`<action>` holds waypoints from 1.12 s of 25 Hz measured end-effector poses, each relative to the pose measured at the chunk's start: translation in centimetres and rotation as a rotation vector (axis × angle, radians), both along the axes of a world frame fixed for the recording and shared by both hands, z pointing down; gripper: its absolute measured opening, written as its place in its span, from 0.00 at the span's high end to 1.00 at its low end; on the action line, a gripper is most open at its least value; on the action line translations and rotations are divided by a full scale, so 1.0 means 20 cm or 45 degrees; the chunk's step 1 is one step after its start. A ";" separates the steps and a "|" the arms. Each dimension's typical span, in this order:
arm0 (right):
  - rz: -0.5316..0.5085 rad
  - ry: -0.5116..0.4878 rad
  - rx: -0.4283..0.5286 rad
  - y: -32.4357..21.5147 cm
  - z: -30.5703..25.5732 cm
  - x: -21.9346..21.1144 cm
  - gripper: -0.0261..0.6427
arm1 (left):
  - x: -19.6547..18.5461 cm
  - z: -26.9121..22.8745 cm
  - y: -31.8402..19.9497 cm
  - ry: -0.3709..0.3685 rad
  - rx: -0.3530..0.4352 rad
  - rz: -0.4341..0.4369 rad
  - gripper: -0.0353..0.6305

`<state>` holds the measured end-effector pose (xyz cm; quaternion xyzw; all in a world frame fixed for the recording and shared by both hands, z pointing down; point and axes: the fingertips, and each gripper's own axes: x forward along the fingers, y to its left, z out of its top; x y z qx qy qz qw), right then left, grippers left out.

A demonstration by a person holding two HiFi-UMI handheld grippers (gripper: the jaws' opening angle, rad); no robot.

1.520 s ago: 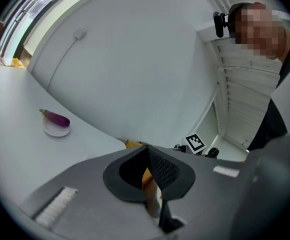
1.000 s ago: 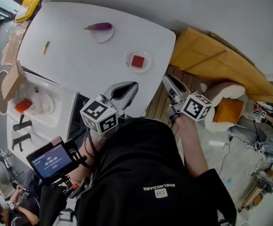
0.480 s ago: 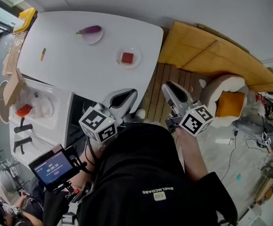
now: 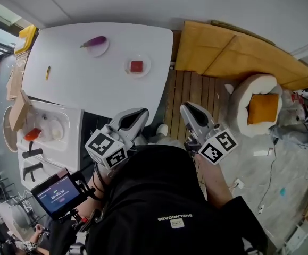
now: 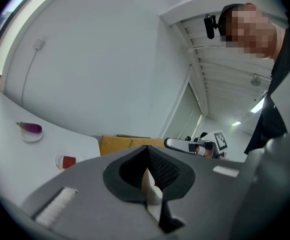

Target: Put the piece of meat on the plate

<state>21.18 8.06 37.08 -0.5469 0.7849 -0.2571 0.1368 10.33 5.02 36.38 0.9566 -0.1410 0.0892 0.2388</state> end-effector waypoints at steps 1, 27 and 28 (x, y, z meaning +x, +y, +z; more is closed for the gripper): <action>0.005 0.002 0.009 0.00 0.00 -0.01 0.93 | 0.00 0.00 0.00 -0.008 0.000 0.006 0.92; 0.139 0.141 0.031 -0.05 -0.10 -0.32 0.94 | -0.23 -0.07 -0.11 0.104 0.002 0.133 0.92; 0.147 0.138 0.032 -0.04 -0.10 -0.32 0.94 | -0.23 -0.07 -0.11 0.106 0.002 0.134 0.92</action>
